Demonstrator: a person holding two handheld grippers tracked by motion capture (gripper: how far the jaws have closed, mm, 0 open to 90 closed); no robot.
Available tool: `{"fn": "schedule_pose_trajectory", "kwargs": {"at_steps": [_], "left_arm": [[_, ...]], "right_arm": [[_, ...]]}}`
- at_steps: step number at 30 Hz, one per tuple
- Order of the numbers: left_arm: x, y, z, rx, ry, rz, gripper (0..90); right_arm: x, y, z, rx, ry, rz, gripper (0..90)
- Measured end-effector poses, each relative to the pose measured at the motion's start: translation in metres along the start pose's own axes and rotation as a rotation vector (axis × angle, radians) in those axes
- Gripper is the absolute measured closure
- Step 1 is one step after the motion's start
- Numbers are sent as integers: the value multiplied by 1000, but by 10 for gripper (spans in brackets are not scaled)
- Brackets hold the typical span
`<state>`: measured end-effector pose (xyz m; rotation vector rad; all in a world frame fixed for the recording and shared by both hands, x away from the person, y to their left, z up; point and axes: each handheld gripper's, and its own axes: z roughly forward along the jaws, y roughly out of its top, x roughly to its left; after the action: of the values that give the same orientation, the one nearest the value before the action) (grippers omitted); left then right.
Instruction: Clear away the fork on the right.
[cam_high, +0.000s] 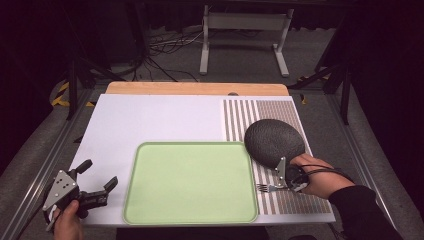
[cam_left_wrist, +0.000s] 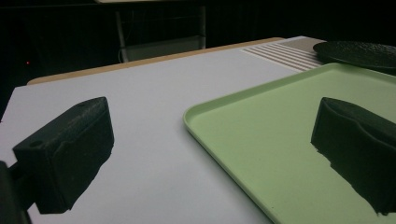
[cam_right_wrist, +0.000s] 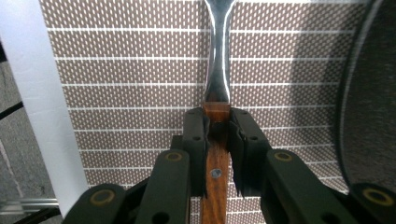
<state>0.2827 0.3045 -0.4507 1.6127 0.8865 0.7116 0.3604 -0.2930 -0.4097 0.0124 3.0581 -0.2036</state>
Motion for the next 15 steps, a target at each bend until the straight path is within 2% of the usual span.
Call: {"fn": "schedule_pose_trajectory", "kwargs": {"at_steps": [15], "left_arm": [[0, 0, 0, -5, 0, 1, 0]], "right_arm": [[1, -2, -39, -54, -62, 36, 781]]}}
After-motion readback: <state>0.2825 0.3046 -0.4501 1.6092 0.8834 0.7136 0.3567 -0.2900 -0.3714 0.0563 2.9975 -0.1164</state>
